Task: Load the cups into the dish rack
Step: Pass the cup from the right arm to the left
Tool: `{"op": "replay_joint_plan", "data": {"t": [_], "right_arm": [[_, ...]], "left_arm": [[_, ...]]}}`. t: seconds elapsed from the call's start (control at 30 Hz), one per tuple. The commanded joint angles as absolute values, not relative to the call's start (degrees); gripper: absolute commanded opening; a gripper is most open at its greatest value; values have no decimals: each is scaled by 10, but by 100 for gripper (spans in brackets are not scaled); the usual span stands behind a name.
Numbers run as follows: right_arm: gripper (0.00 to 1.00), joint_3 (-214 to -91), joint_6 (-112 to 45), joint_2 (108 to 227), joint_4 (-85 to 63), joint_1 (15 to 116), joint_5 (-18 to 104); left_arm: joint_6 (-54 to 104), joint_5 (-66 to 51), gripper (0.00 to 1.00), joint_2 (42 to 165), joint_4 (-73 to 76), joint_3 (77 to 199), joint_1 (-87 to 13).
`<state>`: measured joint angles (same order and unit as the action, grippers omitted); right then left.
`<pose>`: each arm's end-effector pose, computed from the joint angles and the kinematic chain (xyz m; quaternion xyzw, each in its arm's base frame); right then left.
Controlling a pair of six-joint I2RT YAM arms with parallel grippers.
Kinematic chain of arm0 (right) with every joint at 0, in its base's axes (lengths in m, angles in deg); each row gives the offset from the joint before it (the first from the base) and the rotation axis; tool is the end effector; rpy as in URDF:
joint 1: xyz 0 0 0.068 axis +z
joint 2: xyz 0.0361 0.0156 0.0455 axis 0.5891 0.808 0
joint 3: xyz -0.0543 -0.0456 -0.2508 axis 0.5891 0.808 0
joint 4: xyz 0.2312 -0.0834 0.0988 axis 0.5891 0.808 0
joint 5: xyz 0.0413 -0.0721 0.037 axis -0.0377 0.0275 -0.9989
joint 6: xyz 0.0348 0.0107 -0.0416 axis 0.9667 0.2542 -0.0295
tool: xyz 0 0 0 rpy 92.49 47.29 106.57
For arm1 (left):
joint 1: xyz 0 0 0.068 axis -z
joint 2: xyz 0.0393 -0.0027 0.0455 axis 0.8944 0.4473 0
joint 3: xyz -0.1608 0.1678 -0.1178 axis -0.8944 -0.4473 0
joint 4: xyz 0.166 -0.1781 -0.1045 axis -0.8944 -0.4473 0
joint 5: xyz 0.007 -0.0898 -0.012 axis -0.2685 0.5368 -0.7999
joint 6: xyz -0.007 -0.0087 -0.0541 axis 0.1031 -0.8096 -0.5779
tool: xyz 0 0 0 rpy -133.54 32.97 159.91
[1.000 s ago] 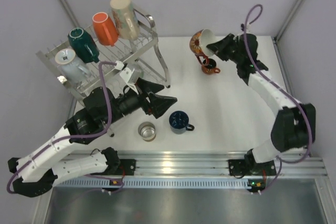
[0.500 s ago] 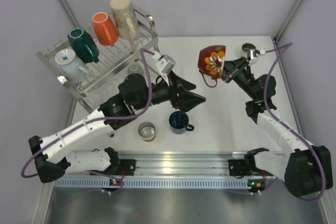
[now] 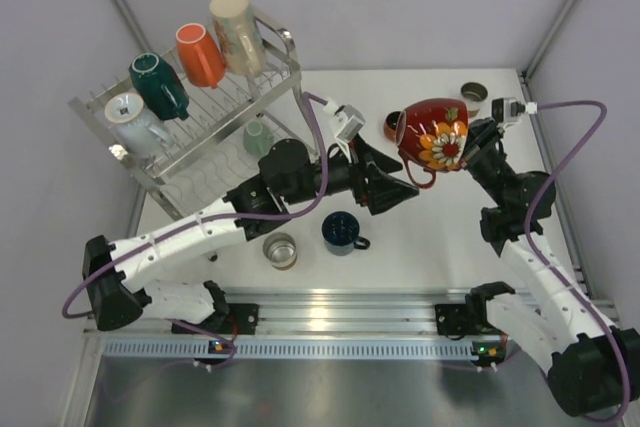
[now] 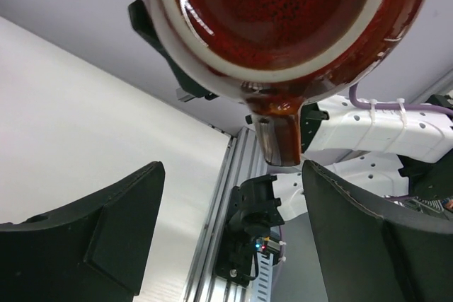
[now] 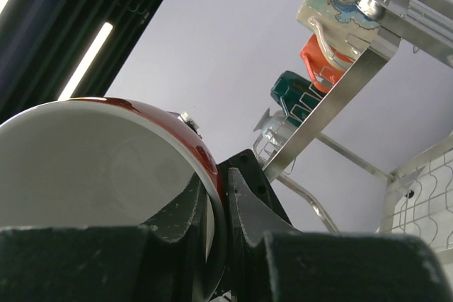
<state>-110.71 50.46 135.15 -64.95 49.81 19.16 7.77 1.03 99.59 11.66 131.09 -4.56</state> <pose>0.1844 0.0652 0.3606 0.0732 0.4832 0.7578 0.4324 0.1479 -0.2656 0.3970 0.2748 0.6100 -0.5808 0.4637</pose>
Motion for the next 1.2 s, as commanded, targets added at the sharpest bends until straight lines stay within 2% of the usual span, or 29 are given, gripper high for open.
{"op": "replay_joint_plan", "data": {"t": [0.0, 0.27, 0.4, 0.43, 0.5, 0.53, 0.63, 0.73, 0.83, 0.93, 0.97, 1.03, 1.07, 1.13, 1.17], "right_arm": [[0, -1112, 511, 1323, -698, 505, 218], [0, -1090, 499, 1302, -683, 508, 228], [0, -1077, 496, 1294, -680, 511, 230], [0, -1075, 495, 1293, -679, 511, 230], [0, -1073, 490, 1289, -676, 511, 228], [0, -1069, 489, 1287, -673, 512, 228], [0, -1057, 485, 1281, -671, 516, 229], [0, -1054, 474, 1273, -653, 515, 225], [0, -1047, 463, 1270, -649, 515, 226], [13, -1040, 447, 1263, -624, 516, 232], [21, -1038, 436, 1259, -606, 515, 235], [29, -1034, 425, 1255, -587, 514, 239], [37, -1033, 416, 1250, -578, 514, 244], [42, -1032, 401, 1239, -537, 510, 250], [48, -1032, 392, 1235, -519, 507, 251]], "left_arm": [[73, 21, 84, 1000, 210, 1329, -30], [86, 21, 79, 1029, 233, 1352, 6], [79, 16, 67, 1040, 244, 1356, 12], [77, 14, 61, 1041, 245, 1357, 13], [73, 3, 56, 1042, 246, 1353, 13], [69, 0, 45, 1041, 252, 1351, 13], [66, -16, 26, 1037, 254, 1344, 13], [66, -38, 1, 1028, 255, 1336, 13], [72, -62, 0, 1014, 255, 1320, 13], [83, -81, 0, 1001, 255, 1305, 13], [86, -86, 0, 989, 255, 1293, 13], [93, -110, 0, 977, 253, 1273, 13], [96, -116, 0, 966, 240, 1269, 13], [109, -143, 0, 955, 220, 1261, 13], [113, -150, 0, 950, 203, 1259, 13]]}}
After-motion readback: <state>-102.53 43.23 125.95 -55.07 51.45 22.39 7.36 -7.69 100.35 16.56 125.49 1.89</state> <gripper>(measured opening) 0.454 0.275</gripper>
